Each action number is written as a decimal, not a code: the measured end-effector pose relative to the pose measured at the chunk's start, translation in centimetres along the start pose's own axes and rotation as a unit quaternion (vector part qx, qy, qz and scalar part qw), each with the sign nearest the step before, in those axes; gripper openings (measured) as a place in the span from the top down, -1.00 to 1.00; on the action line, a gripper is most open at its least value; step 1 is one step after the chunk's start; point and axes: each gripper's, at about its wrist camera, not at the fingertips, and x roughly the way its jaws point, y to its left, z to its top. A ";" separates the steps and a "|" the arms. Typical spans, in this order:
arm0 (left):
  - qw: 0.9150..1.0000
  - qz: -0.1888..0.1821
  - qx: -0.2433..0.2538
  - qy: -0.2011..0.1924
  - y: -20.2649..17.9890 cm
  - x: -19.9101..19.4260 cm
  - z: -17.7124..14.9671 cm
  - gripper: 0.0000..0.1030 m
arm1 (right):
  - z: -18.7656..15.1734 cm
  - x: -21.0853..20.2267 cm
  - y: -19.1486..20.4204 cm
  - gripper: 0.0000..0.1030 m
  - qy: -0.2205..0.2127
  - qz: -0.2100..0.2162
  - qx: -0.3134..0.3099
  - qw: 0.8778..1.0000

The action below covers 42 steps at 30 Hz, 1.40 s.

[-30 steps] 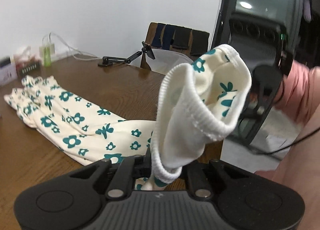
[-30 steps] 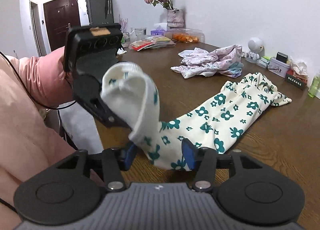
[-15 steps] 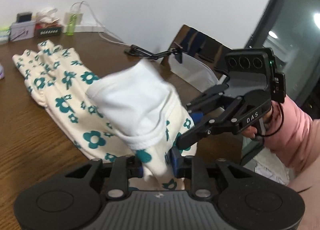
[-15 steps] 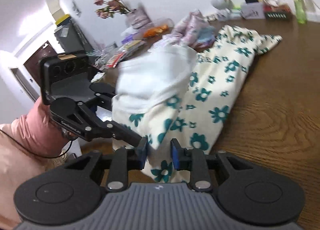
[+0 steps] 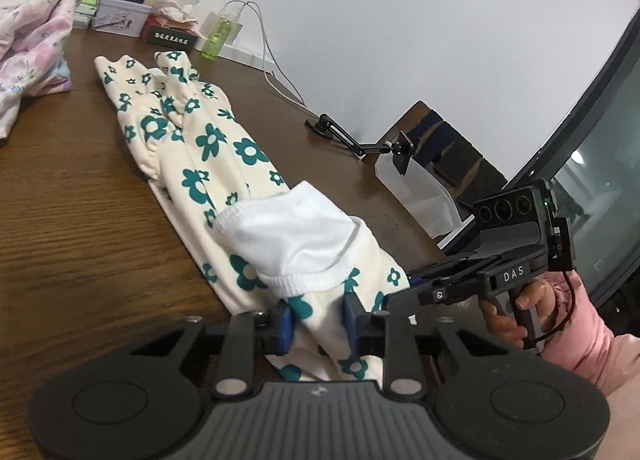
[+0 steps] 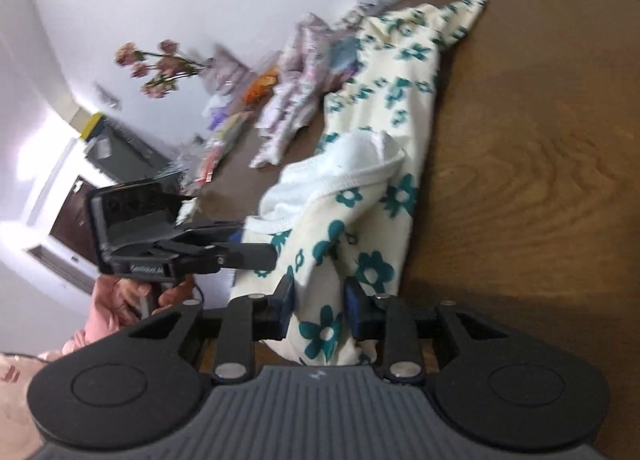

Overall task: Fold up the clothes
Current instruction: 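Lift the held hem and fold it over the strip toward the collar, then lower the folded hem onto the dress and open the right gripper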

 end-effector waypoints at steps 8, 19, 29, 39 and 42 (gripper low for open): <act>1.000 0.014 -0.001 0.003 0.0 1.1 -0.1 0.61 | -0.6 0.4 -0.9 0.66 -0.013 -0.006 0.035 0.999; 0.991 0.097 0.065 -0.062 -2.4 -3.2 0.5 -0.28 | -0.9 -2.4 2.0 0.18 -0.073 -0.061 -0.016 0.995; 0.970 0.151 0.185 -0.037 -6.9 0.8 0.0 0.77 | -2.4 1.6 9.9 0.77 -0.112 -0.194 -0.242 0.944; 0.965 0.168 0.194 -0.047 -6.0 1.3 -1.5 0.64 | -3.7 2.9 7.4 0.72 -0.125 -0.208 -0.209 0.947; 0.964 0.145 0.206 -0.089 -7.5 -1.5 -1.7 0.48 | -4.3 1.7 8.1 0.69 -0.142 -0.196 -0.205 0.948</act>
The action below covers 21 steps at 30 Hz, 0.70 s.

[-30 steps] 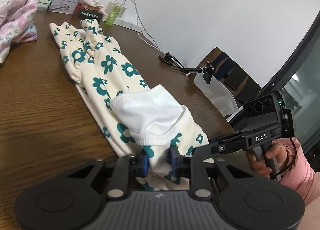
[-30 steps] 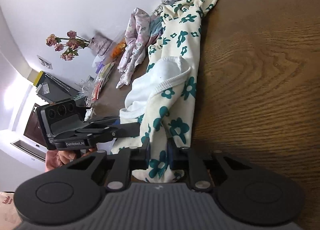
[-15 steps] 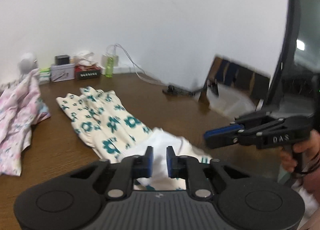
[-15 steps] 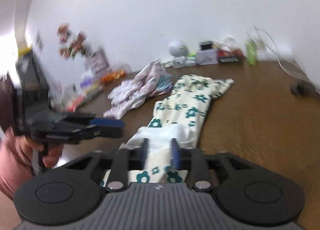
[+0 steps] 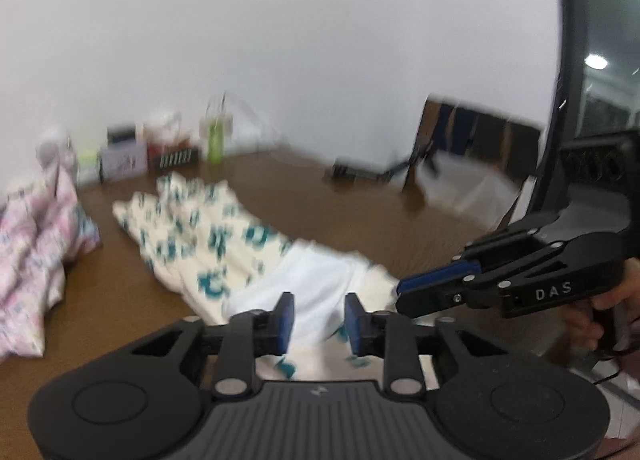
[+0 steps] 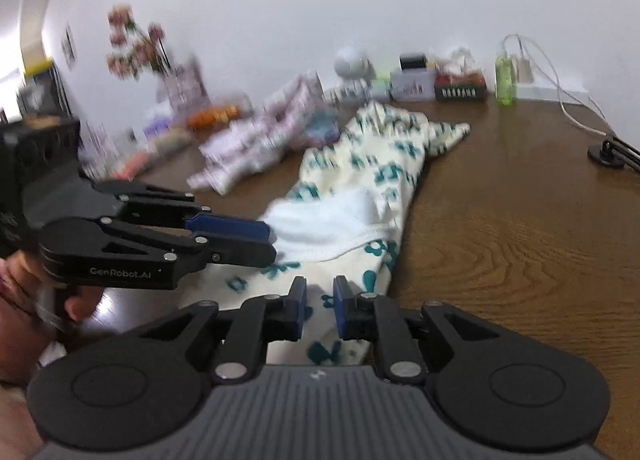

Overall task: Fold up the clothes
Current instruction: 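Lower the folded hem onto the dress and open the right gripper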

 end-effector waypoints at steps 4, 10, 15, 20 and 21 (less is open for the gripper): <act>0.998 -0.022 0.055 0.021 -2.4 -1.3 -0.9 0.56 | -0.1 -2.3 1.6 0.69 -0.024 -0.003 -0.023 0.999; 0.992 0.006 0.106 0.068 -4.5 1.0 -4.1 0.65 | -1.8 0.7 2.2 0.70 0.023 -0.032 -0.037 0.999; 0.993 0.009 0.110 0.043 -4.5 -0.4 -3.3 0.60 | -1.1 0.2 2.7 0.68 0.030 -0.034 -0.042 0.998; 0.998 0.034 0.057 0.013 -2.8 -1.1 -1.1 0.55 | 2.1 -1.3 2.7 0.69 -0.035 -0.046 -0.045 0.997; 0.998 0.047 0.049 0.015 -2.5 -0.7 -0.8 0.56 | 2.5 -0.8 2.8 0.69 -0.037 -0.053 -0.050 0.997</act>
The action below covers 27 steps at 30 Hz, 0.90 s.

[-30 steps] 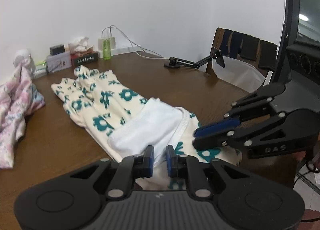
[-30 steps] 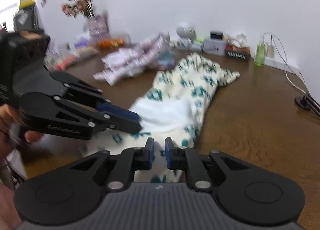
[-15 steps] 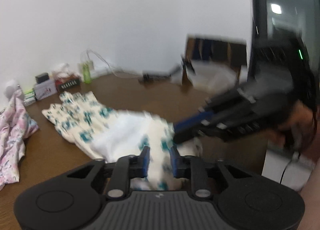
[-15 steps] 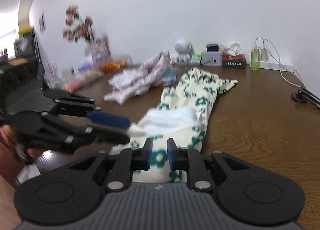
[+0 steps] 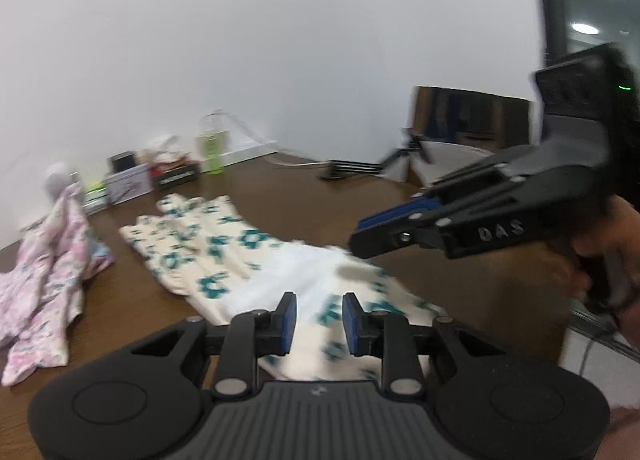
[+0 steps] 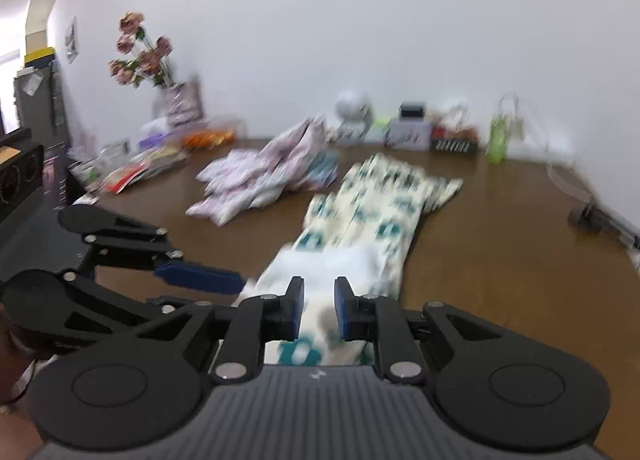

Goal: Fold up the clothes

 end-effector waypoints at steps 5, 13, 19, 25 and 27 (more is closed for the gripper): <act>0.998 0.034 -0.001 0.050 -0.1 3.3 -1.4 0.59 | -0.8 4.3 -0.5 0.67 0.052 -0.020 0.012 0.998; 0.998 0.042 0.003 0.041 -0.5 3.2 -2.0 0.60 | -2.7 5.5 -2.0 0.66 0.067 -0.012 0.058 0.996; 0.998 0.058 -0.020 0.027 -0.2 2.7 -1.9 0.08 | -2.6 4.6 -2.3 0.52 0.047 -0.016 0.082 0.995; 0.994 0.073 -0.081 -0.031 0.9 -0.8 -2.4 -0.79 | -2.1 -0.3 -3.0 -0.57 -0.035 -0.030 0.124 0.991; 0.991 0.076 -0.093 -0.054 1.1 -2.3 -2.5 -0.93 | -2.2 -1.7 -2.9 -0.84 -0.043 -0.035 0.120 0.991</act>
